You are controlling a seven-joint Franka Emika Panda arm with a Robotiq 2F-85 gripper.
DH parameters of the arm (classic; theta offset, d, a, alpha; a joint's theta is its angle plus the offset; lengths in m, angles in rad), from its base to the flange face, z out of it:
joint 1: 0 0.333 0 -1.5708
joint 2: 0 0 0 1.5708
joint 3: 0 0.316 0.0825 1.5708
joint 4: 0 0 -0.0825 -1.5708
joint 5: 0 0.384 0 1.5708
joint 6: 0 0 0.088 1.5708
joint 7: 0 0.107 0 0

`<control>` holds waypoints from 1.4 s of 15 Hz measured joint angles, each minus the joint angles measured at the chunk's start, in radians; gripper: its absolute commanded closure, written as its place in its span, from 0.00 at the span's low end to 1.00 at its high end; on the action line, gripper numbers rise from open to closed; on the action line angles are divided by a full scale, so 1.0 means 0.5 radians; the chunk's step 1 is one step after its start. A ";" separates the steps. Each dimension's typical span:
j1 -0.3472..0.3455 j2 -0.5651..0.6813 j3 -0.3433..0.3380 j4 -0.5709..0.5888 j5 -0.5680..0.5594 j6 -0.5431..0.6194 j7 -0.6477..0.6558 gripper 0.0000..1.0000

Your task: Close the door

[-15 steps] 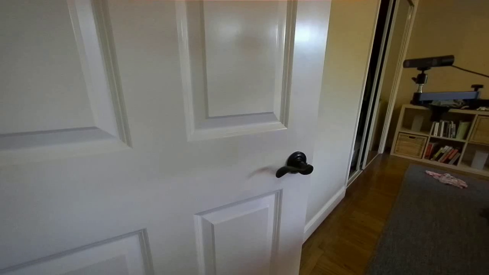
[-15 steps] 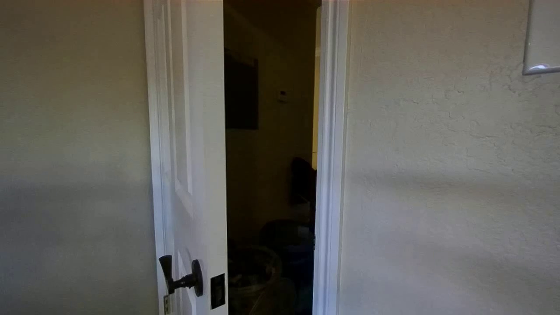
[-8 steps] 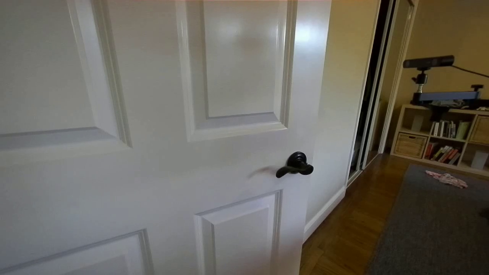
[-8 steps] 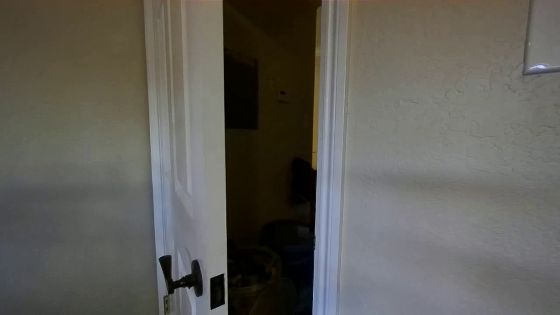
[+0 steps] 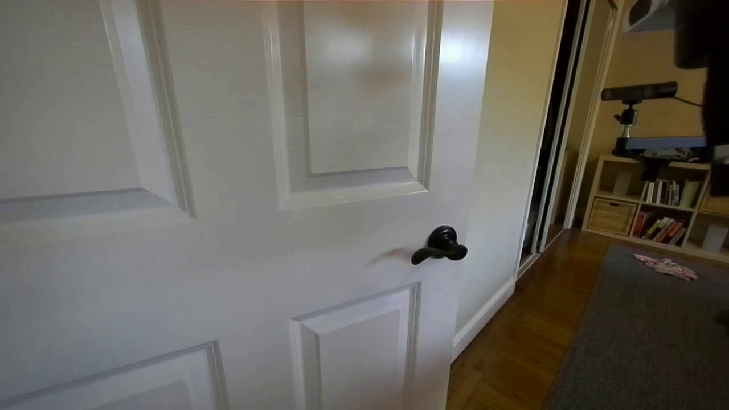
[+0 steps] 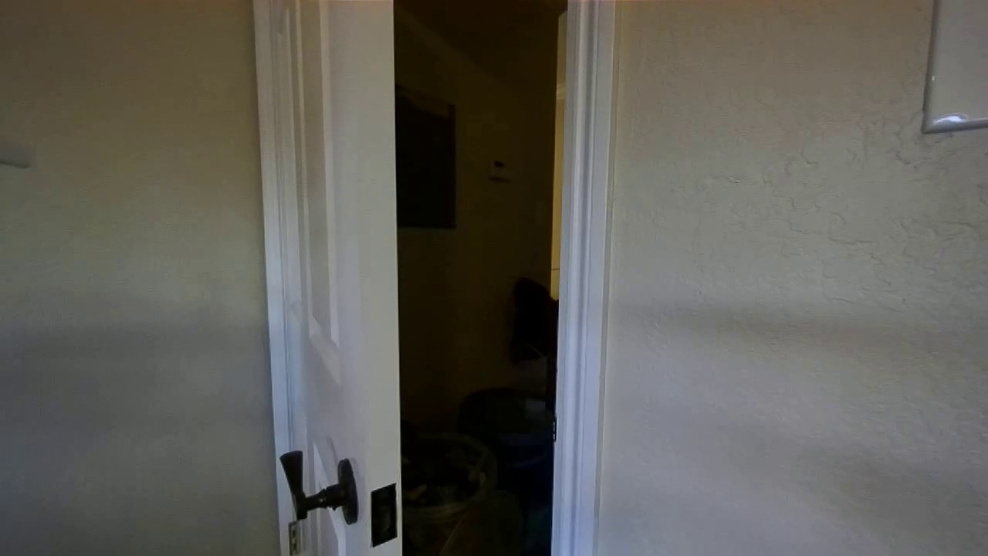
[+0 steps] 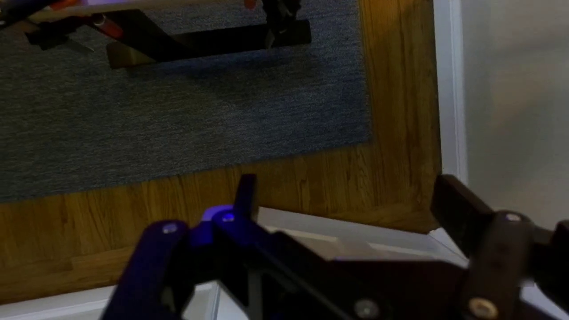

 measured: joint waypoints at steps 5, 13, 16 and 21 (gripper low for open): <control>-0.042 0.262 0.006 0.147 -0.058 0.365 0.209 0.00; -0.038 0.327 0.016 0.197 -0.113 0.420 0.254 0.00; -0.038 0.362 0.016 0.202 -0.115 0.451 0.242 0.00; -0.046 0.527 -0.001 0.266 -0.251 0.677 0.235 0.00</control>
